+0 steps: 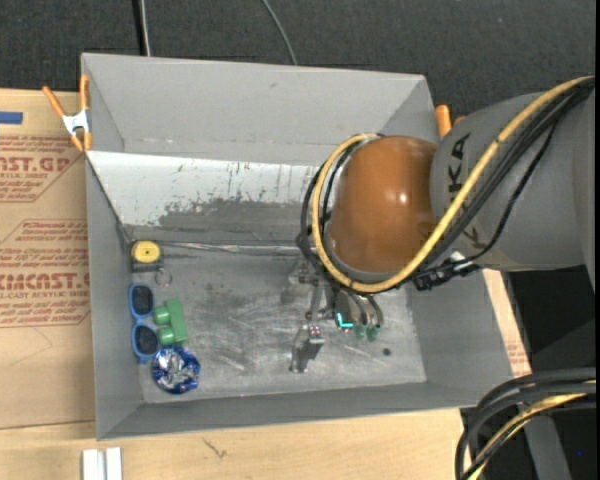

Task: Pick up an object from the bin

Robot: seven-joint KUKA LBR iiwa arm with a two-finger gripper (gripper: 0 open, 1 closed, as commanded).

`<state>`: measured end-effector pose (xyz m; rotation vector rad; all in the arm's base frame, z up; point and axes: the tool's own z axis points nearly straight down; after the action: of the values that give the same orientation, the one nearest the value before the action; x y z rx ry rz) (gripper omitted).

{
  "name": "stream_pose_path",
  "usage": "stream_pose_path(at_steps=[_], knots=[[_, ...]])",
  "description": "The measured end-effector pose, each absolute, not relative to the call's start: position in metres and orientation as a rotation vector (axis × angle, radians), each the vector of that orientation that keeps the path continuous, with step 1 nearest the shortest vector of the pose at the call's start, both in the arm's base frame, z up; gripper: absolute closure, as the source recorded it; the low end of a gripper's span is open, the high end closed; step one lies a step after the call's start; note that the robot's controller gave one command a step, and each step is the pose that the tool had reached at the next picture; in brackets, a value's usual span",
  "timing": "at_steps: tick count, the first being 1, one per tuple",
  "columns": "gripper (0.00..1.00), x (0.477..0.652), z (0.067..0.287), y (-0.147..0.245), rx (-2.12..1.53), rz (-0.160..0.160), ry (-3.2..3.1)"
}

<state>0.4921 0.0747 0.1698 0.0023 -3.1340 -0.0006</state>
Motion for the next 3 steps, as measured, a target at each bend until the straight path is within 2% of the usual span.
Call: stream_pose_path(at_steps=[1,2,3], knots=[[0.00,0.505,0.071,0.160,0.459,0.000,-3.113],[0.00,0.528,0.143,0.160,0.032,-0.004,-3.148],[0.00,0.518,0.070,0.193,0.226,-0.002,-3.139]])
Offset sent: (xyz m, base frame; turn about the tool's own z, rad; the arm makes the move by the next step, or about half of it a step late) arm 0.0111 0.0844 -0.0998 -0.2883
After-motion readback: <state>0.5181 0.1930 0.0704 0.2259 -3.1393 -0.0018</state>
